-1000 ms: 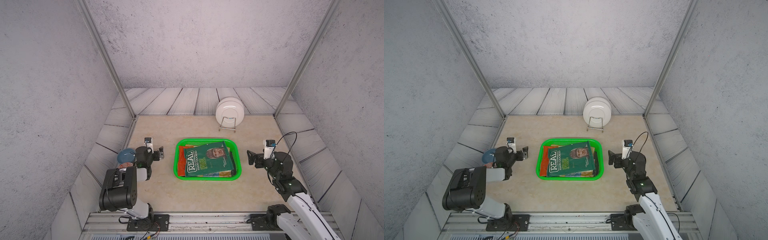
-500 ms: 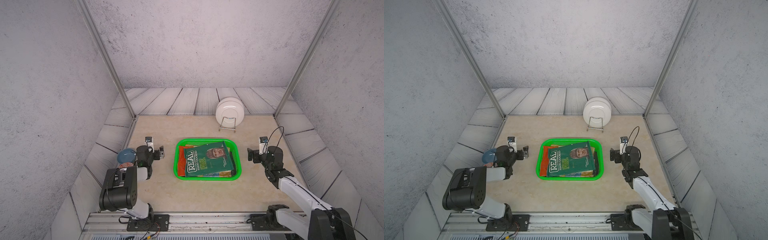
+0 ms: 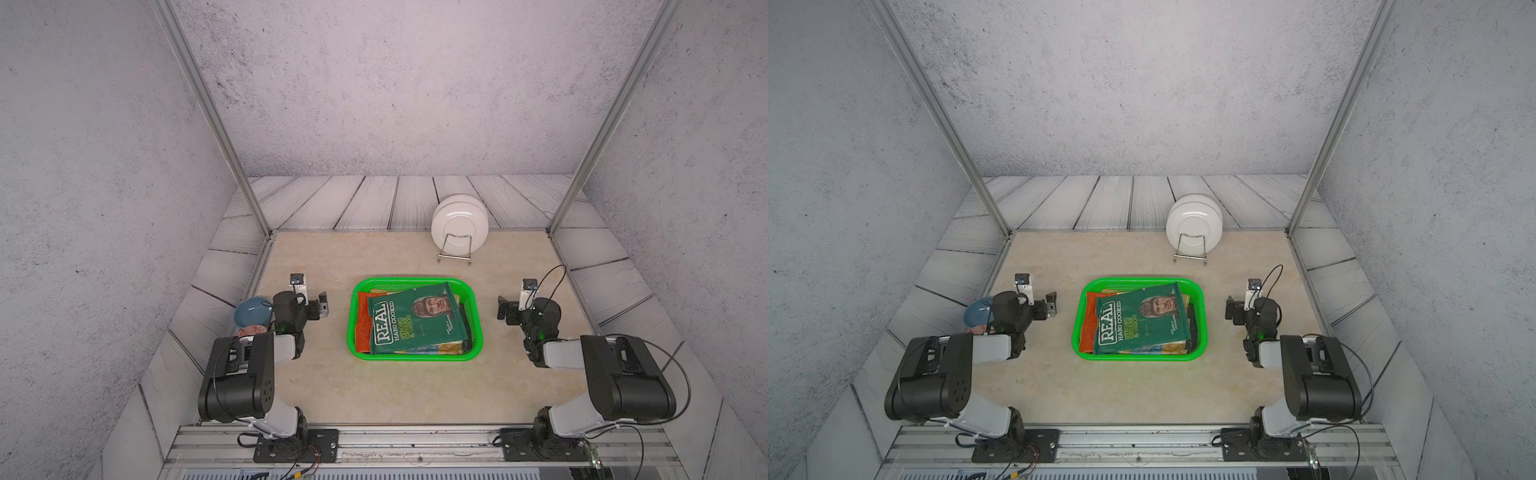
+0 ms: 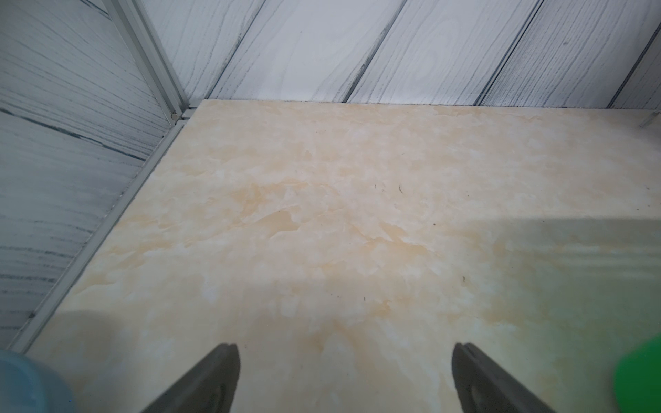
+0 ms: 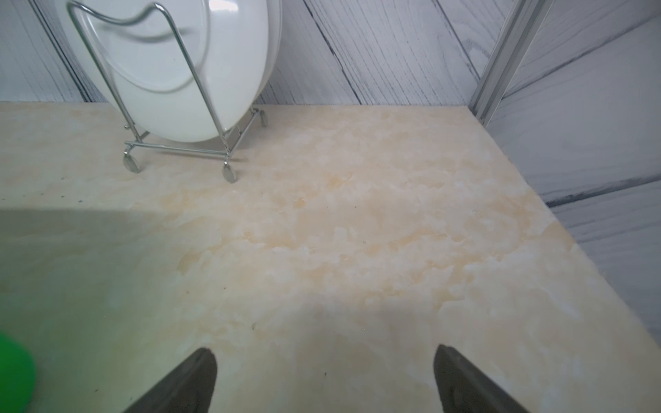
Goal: Put the potato chips into the basket
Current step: Reset both arms
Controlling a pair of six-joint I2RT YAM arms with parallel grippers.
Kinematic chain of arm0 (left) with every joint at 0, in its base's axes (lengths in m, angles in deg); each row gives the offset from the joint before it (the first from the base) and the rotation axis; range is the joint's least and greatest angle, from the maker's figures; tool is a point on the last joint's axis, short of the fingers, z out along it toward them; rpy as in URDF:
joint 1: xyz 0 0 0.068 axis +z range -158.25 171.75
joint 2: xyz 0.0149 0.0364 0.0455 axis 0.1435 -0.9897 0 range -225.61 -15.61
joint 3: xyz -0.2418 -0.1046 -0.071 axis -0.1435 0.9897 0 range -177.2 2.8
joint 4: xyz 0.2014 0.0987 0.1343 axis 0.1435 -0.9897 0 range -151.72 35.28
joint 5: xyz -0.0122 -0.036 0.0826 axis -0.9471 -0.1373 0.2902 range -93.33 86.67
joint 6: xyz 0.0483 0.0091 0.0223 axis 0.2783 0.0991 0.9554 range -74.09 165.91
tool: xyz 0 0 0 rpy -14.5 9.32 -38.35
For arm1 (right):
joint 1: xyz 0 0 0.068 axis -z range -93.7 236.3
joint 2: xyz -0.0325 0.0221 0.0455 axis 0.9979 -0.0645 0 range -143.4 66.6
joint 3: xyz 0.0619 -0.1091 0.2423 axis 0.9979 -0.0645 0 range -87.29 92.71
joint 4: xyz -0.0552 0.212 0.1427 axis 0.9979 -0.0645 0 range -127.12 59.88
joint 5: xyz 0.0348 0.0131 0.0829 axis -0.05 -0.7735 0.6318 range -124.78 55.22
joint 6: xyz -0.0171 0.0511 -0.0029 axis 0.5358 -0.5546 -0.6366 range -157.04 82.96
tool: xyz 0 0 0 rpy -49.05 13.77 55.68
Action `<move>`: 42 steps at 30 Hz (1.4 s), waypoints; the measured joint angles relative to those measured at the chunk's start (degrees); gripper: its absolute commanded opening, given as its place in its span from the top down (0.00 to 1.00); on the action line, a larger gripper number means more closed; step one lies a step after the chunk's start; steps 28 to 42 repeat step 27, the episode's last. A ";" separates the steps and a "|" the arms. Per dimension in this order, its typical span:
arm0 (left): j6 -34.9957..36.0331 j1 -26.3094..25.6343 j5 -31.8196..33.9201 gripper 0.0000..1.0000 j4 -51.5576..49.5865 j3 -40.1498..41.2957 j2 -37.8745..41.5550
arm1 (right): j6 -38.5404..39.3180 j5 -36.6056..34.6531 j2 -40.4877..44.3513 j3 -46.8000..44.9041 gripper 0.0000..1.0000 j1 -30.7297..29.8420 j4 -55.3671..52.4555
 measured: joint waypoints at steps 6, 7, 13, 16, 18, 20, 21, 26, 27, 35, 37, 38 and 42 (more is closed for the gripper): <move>-0.02 0.00 0.02 0.01 -0.02 -0.02 0.00 | -0.24 0.15 -0.15 3.85 0.01 0.09 -1.55; -0.02 0.00 0.02 0.01 -0.02 -0.02 0.00 | -0.24 0.15 -0.15 3.85 0.01 0.09 -1.25; 0.00 0.00 0.04 0.01 -0.02 -0.04 0.00 | -0.24 0.35 -0.15 3.89 0.01 0.09 -1.99; 0.00 0.00 0.02 0.01 -0.02 -0.07 0.00 | -0.24 0.37 -0.20 3.87 0.01 0.09 -1.29; 0.00 0.00 0.02 0.01 -0.02 -0.11 0.00 | -0.24 0.37 -0.20 3.87 0.01 0.09 -1.14; 0.00 0.00 0.02 0.01 -0.02 -0.11 0.00 | -0.24 0.37 -0.20 3.87 0.01 0.09 -1.14; 0.00 0.00 0.02 0.01 -0.02 -0.11 0.00 | -0.24 0.37 -0.20 3.87 0.01 0.09 -1.14; -0.02 0.00 0.02 0.01 -0.02 -0.11 0.00 | -0.24 0.37 -0.22 3.87 0.01 0.09 -1.14; 0.00 0.00 0.04 0.01 -0.02 -0.11 0.00 | -0.24 0.37 -0.22 3.87 0.01 0.09 -1.14; 0.00 0.00 0.04 0.01 -0.02 -0.11 0.00 | -0.24 0.37 -0.22 3.87 0.01 0.09 -1.14; 0.00 0.00 0.04 0.01 -0.02 -0.11 0.00 | -0.24 0.37 -0.22 3.87 0.01 0.09 -1.14; 0.00 0.00 0.04 0.01 -0.02 -0.11 0.00 | -0.24 0.37 -0.22 3.87 0.01 0.09 -1.14; 0.00 0.00 0.04 0.01 -0.02 -0.11 0.00 | -0.24 0.37 -0.22 3.87 0.01 0.09 -1.14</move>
